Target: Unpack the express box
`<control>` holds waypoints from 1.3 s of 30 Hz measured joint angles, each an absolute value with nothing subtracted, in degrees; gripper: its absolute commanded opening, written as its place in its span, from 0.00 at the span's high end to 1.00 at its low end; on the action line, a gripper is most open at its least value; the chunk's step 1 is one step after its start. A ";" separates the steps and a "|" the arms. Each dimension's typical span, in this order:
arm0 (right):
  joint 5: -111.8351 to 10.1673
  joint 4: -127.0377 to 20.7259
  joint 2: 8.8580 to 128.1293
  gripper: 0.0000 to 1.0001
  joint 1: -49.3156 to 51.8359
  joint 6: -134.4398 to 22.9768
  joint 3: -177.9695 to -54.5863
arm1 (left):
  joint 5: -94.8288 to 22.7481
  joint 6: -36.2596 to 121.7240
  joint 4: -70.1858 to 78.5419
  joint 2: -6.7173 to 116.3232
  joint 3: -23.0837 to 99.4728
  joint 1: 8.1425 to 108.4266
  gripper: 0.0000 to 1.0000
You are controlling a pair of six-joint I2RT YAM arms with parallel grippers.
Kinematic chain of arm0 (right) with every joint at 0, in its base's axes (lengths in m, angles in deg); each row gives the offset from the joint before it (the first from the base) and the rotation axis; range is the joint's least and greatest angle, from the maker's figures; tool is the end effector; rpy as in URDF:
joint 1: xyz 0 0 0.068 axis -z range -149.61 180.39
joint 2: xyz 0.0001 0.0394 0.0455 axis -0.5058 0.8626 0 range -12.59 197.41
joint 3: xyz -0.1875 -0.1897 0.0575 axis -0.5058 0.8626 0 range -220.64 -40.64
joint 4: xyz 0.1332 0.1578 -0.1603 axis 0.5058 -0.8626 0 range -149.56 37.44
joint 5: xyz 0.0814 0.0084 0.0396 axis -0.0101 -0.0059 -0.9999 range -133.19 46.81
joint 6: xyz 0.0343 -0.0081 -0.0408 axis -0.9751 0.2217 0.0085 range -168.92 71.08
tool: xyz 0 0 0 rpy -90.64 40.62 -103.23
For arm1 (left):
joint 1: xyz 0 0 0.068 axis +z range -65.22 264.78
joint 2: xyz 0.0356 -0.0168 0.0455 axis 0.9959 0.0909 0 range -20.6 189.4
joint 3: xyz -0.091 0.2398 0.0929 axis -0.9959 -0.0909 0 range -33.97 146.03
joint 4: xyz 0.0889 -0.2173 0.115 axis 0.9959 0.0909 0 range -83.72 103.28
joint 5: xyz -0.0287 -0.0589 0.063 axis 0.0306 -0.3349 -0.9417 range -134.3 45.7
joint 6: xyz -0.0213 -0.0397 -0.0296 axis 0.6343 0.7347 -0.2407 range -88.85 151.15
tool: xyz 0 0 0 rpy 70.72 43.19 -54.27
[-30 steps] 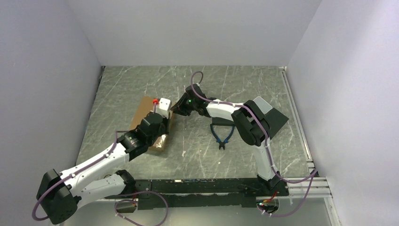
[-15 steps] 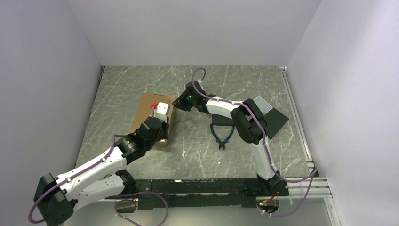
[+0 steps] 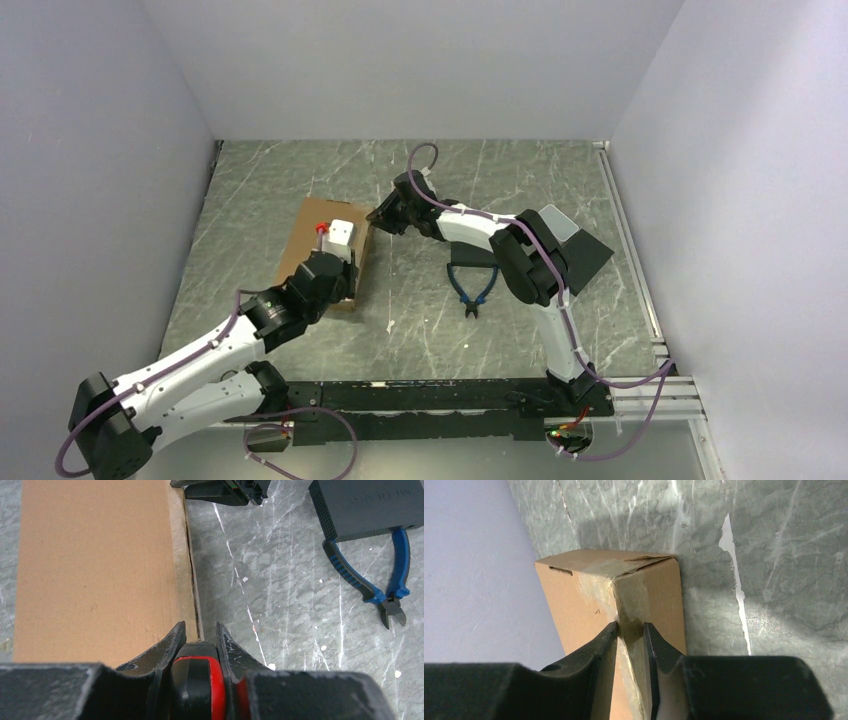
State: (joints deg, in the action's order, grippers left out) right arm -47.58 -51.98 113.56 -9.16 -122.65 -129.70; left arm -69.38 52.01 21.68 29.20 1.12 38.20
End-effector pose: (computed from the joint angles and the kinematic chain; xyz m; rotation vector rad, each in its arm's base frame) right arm 0.3802 0.3175 0.1617 0.6803 2.3746 1.0915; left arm 0.1440 -0.1303 0.2576 0.1990 2.0438 -0.2746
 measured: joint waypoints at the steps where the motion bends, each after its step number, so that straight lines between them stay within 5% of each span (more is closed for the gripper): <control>1: -47.58 -51.98 113.56 0.73 -9.14 -122.65 -129.70 | -69.43 52.23 21.99 28.94 1.12 38.17 1.00; 39: -46.90 -51.81 113.58 0.73 -9.12 -122.65 -129.72 | -71.57 56.12 25.66 26.05 0.90 36.91 1.00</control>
State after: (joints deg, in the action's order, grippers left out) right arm -46.90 -51.81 113.58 -9.12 -122.65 -129.72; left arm -71.57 56.12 25.66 26.05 0.90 36.91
